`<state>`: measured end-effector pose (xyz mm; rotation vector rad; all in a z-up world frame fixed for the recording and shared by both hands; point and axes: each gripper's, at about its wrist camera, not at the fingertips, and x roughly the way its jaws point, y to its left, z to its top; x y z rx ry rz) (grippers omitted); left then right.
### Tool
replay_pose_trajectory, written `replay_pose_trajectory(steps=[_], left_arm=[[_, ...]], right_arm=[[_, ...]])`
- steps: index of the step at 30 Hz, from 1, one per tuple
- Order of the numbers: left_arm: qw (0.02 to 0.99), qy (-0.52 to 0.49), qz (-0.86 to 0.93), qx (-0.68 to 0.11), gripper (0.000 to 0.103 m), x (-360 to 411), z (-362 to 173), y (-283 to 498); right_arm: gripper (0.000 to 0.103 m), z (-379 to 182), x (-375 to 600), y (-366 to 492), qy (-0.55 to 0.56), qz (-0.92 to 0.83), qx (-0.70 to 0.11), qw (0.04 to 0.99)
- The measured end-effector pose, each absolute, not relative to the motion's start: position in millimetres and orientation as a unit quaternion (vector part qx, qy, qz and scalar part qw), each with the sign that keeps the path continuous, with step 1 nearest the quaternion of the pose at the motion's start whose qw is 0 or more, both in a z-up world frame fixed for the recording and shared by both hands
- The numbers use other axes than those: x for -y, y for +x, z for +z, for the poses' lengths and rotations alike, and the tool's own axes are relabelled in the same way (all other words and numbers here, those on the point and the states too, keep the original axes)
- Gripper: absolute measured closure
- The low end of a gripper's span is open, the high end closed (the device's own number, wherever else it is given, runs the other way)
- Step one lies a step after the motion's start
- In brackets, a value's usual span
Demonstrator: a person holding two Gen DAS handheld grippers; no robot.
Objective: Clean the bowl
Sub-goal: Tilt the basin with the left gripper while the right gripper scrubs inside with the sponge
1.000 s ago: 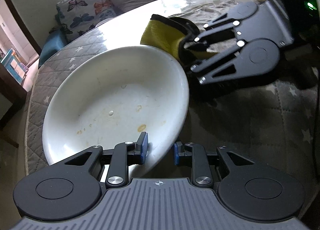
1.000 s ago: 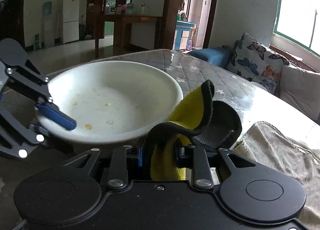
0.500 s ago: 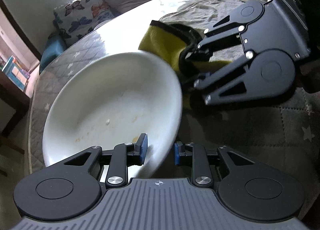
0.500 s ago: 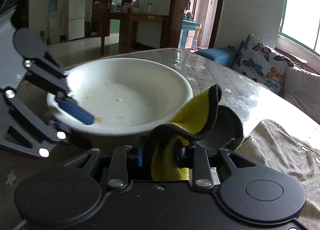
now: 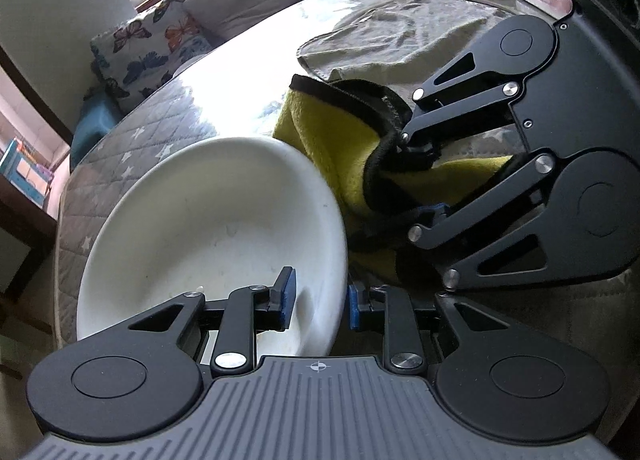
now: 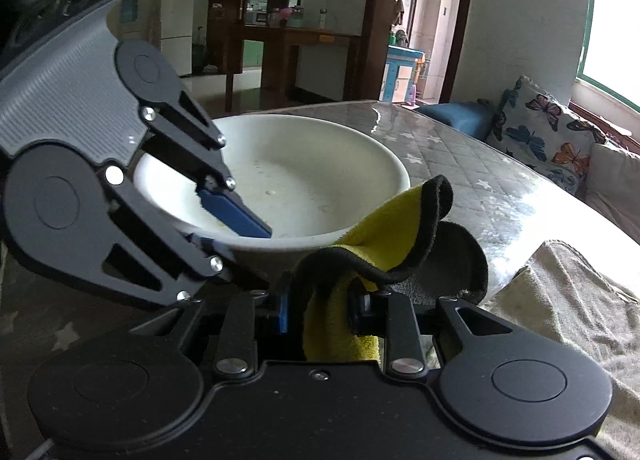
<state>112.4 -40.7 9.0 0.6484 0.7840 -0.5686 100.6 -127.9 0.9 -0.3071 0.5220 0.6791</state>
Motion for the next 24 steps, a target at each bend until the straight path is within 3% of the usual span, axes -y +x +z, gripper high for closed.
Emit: replay_pose_trajectory(steps=[24], left_arm=[[0.814, 0.323, -0.313, -0.366, 0.081, 17, 9, 90]], right_arm=[[0.073, -1, 130, 114, -0.176, 0.328, -0.241, 0.896]])
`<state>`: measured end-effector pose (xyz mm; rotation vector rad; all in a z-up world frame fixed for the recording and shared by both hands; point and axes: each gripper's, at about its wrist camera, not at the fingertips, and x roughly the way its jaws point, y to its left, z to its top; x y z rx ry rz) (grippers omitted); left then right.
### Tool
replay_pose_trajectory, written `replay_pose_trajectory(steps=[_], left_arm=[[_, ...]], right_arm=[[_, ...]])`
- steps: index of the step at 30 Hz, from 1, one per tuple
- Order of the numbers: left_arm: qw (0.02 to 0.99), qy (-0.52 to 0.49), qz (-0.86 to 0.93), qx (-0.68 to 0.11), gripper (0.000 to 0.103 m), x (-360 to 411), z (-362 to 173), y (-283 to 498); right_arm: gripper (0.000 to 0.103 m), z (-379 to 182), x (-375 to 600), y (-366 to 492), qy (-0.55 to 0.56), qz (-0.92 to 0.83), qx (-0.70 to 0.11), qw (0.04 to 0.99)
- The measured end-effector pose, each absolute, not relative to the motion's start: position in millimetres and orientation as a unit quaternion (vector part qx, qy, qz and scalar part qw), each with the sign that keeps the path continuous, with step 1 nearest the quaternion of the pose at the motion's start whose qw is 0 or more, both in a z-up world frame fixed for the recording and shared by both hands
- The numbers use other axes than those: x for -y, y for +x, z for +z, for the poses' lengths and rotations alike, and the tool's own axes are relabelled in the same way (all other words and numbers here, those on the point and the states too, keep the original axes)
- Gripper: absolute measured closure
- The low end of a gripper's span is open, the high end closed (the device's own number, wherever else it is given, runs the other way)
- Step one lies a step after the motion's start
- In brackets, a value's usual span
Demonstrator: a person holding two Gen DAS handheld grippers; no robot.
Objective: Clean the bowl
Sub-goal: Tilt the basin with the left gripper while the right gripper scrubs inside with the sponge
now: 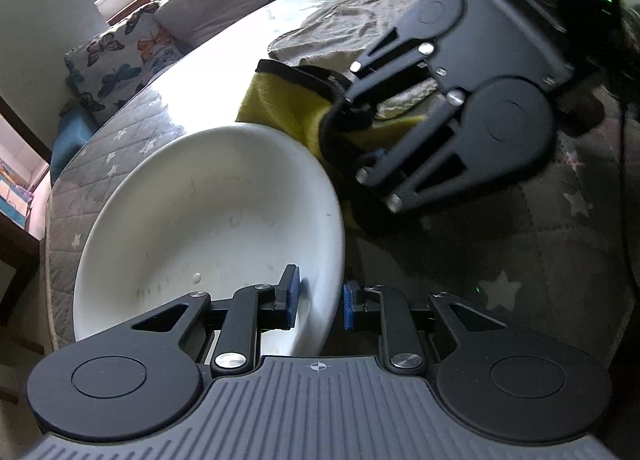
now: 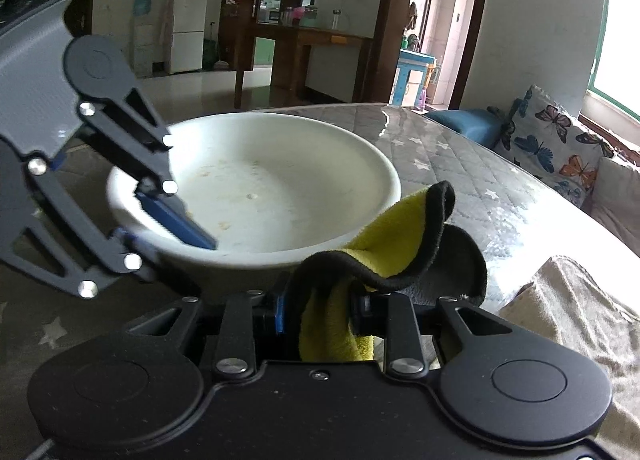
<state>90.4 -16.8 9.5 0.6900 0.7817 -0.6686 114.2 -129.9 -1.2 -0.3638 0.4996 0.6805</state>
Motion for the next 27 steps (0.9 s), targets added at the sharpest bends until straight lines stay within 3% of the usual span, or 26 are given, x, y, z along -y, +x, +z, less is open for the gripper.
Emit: replay_pose_trajectory(steps=[27], left_arm=[[0.819, 0.322, -0.304, -0.365, 0.079, 36, 11, 103]], right_arm=[[0.073, -2, 119, 109, -0.189, 0.337, -0.238, 0.891]])
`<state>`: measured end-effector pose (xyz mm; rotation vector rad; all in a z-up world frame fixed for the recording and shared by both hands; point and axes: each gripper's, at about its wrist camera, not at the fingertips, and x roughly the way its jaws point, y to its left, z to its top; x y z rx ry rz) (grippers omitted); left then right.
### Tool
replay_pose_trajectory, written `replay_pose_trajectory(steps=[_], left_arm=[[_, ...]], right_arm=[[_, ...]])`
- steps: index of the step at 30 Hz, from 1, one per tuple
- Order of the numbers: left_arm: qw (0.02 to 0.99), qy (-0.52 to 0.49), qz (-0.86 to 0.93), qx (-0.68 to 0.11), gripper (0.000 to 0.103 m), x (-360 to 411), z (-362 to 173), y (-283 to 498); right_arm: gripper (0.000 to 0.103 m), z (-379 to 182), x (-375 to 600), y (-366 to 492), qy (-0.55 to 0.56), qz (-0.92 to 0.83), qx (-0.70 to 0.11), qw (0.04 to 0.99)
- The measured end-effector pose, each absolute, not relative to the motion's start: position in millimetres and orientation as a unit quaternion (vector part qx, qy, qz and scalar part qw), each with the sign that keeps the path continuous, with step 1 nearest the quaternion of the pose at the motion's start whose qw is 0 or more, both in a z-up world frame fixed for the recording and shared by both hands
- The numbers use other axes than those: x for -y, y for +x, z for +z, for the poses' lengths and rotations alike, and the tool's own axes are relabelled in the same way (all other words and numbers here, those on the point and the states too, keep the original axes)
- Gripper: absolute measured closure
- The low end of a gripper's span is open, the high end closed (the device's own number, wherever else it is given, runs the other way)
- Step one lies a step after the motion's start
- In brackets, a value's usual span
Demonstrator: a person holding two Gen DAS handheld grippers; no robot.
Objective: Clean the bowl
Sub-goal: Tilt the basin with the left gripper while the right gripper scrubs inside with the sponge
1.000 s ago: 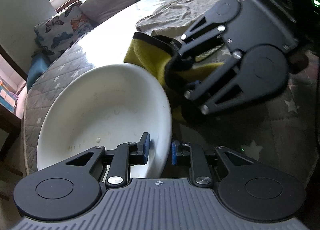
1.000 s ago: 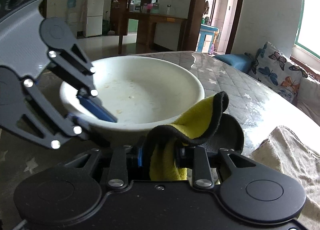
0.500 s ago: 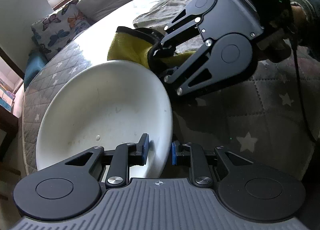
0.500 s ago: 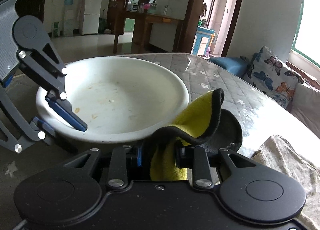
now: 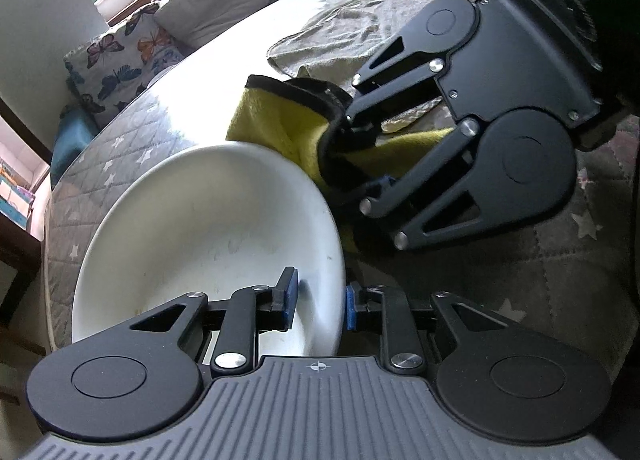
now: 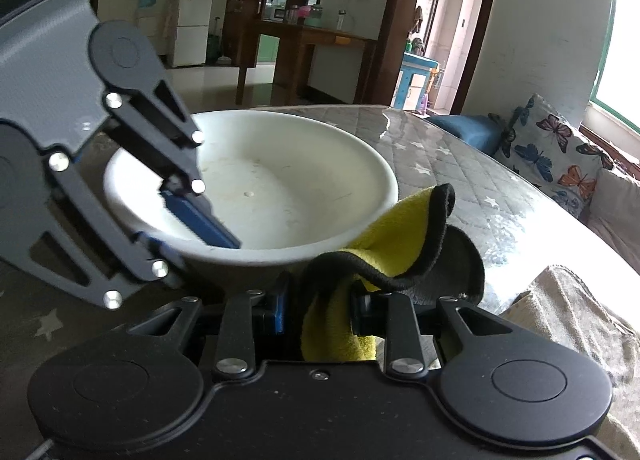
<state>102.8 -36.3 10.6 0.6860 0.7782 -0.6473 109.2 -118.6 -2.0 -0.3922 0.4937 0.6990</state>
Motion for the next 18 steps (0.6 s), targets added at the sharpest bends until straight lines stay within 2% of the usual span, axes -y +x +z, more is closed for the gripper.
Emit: replay_pose_trajectory(steps=[18], left_arm=[[0.81, 0.333, -0.324, -0.357, 0.08, 28, 10, 90]], right_arm=[[0.073, 0, 123, 99, -0.195, 0.354, -0.235, 0.884]])
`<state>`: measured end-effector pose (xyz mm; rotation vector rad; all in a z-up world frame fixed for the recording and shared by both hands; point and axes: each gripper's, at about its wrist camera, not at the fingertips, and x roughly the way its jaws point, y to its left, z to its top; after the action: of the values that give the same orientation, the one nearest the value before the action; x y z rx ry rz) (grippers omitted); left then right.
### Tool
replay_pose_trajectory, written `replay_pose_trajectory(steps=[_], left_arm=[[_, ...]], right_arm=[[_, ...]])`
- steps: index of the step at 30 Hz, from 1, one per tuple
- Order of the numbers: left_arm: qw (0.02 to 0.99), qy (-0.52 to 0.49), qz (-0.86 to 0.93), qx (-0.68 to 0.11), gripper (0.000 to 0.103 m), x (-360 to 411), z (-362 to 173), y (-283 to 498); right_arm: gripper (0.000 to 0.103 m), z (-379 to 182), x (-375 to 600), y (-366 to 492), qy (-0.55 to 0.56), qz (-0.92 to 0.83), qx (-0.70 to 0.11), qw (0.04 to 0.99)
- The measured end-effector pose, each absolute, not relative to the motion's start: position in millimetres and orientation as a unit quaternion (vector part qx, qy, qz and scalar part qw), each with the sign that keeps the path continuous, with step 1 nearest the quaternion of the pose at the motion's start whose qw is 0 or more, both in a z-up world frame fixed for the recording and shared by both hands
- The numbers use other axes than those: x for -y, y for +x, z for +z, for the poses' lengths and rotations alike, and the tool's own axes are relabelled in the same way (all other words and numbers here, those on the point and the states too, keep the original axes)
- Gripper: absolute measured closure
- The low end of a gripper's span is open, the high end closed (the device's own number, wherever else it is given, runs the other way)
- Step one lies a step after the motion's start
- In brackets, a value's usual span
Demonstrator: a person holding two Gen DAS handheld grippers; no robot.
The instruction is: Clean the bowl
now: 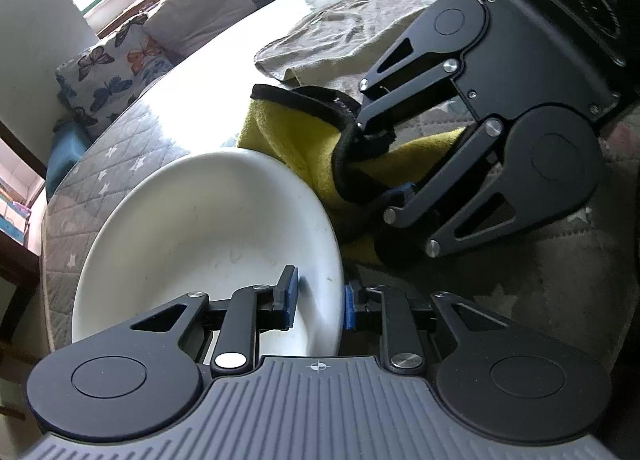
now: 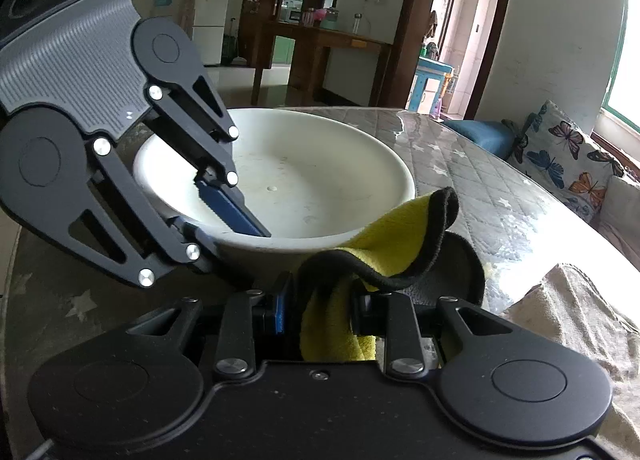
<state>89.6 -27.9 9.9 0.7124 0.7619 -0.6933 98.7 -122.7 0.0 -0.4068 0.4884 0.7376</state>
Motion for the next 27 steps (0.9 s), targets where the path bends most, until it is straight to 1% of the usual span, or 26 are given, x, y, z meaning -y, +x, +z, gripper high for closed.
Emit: replay_pose_trajectory(steps=[27], left_arm=[[0.795, 0.346, -0.347, -0.359, 0.08, 13, 9, 74]], right_arm=[[0.073, -2, 116, 123, -0.205, 0.344, -0.228, 0.888]])
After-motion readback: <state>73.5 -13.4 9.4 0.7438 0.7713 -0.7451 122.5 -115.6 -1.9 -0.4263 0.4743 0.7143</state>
